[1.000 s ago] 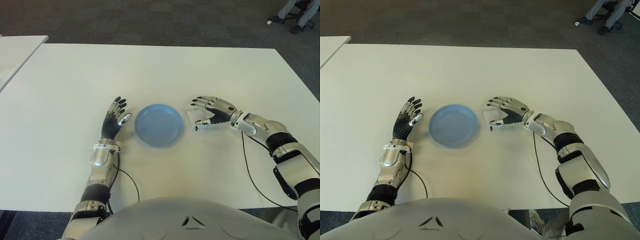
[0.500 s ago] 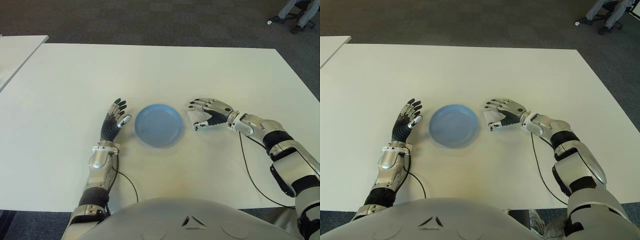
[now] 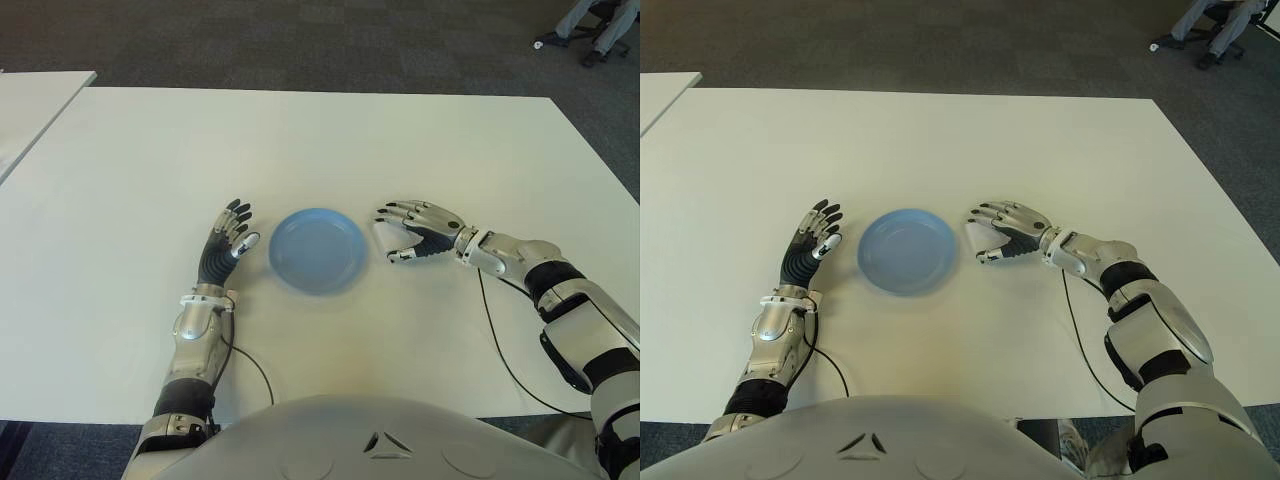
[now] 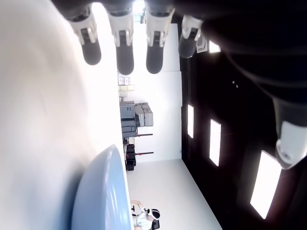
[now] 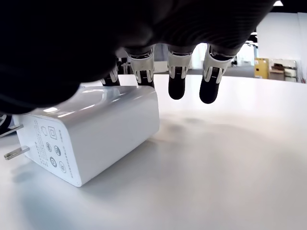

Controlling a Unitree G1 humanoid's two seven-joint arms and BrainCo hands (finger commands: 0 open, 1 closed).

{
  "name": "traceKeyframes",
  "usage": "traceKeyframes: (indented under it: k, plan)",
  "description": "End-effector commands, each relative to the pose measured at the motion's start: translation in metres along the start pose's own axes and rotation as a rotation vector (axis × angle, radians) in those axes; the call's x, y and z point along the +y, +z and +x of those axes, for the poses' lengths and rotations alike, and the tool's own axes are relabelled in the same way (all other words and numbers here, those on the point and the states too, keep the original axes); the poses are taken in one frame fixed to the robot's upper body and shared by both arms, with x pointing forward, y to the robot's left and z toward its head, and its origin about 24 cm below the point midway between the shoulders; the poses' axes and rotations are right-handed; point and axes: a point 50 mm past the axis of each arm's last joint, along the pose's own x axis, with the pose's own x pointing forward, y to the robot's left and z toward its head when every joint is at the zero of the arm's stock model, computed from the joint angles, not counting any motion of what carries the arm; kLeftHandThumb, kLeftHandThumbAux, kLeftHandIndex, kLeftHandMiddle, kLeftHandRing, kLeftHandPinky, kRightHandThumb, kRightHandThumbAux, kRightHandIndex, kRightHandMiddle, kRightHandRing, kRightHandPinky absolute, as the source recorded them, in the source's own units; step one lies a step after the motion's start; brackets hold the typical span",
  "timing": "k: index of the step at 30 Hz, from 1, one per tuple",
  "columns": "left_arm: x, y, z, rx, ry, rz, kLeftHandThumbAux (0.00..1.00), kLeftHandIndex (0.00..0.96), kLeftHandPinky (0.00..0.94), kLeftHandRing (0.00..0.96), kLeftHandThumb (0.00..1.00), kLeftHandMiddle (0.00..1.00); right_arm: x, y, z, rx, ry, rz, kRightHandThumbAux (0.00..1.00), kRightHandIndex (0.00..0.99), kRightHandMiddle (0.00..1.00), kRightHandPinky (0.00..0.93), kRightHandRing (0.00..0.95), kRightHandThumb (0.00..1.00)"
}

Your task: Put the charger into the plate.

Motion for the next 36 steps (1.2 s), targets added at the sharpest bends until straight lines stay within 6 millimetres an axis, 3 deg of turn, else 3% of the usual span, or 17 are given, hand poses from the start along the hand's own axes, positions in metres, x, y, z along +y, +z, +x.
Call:
traceKeyframes:
  k: [1,18,36]
  plan:
    - [0.005,-0.012,-0.01,0.073,-0.007,-0.002,0.486,0.03,0.127,0.133,0.0,0.137,0.007,-0.002,-0.006,0.0,0.045,-0.042,0.158,0.0,0.0,0.0,0.0,0.226]
    - [0.01,-0.016,-0.01,0.108,-0.005,0.009,0.506,0.024,0.133,0.137,0.0,0.139,0.012,-0.012,-0.018,0.005,0.06,-0.152,0.208,0.0,0.0,0.0,0.0,0.213]
    - [0.012,-0.016,-0.011,0.106,-0.022,0.007,0.497,0.016,0.123,0.123,0.0,0.125,0.025,-0.014,-0.025,0.061,0.079,-0.136,0.198,0.0,0.0,0.005,0.0,0.249]
